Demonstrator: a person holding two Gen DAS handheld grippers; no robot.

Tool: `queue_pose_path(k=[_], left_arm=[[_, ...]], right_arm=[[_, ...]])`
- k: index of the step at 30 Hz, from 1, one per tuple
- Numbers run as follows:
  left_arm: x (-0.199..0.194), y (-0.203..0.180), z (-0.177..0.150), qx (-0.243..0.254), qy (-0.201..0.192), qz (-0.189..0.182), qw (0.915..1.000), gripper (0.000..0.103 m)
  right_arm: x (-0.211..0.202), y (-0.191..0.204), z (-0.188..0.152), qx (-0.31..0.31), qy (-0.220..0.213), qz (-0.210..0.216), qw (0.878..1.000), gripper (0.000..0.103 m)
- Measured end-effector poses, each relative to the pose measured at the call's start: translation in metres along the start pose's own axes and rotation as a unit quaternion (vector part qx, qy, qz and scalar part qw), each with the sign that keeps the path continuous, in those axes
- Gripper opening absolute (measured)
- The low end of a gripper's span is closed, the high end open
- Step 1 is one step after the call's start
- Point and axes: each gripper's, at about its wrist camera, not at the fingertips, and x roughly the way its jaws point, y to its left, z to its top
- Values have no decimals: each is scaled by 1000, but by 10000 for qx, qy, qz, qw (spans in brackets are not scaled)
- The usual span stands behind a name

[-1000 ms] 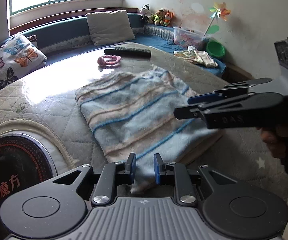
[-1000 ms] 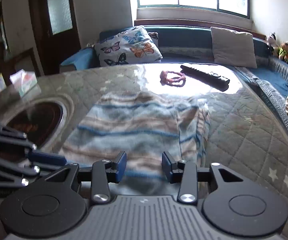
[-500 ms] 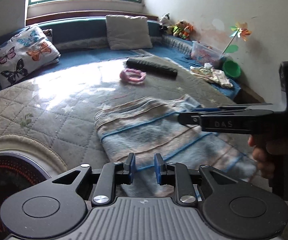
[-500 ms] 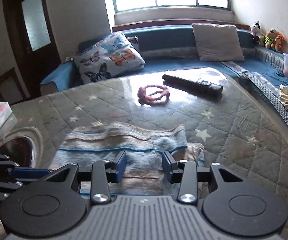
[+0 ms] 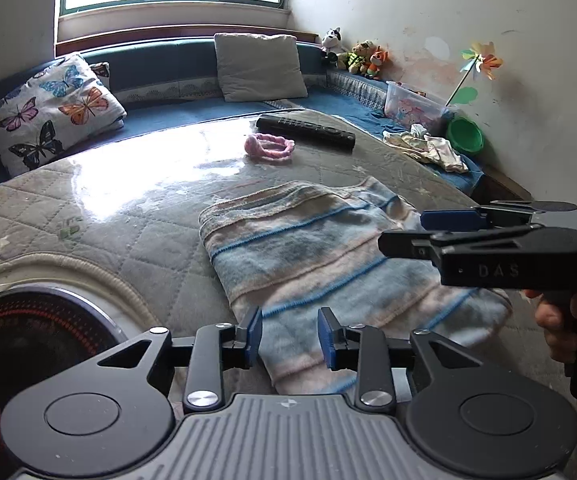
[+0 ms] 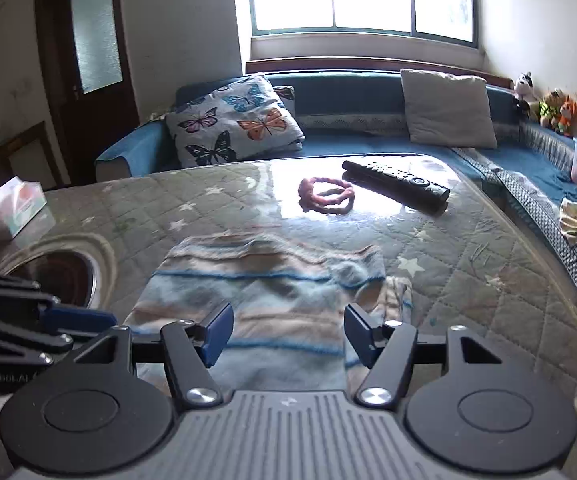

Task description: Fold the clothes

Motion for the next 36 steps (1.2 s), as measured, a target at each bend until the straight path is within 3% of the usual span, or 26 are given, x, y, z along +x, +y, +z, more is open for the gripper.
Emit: queue_pose_path(k=[11, 30, 36], left_arm=[[-30, -17, -21, 201, 15, 171, 9997, 34], [-59, -33, -62, 146, 261, 462, 9985, 34], [-67, -37, -72, 168, 272, 497, 9982, 34]], right_arm=[[-40, 24, -34, -346, -60, 10, 9994, 76], [-77, 40, -81, -145, 32, -102, 9998, 91], [-85, 47, -94, -142, 79, -180, 9997, 101]])
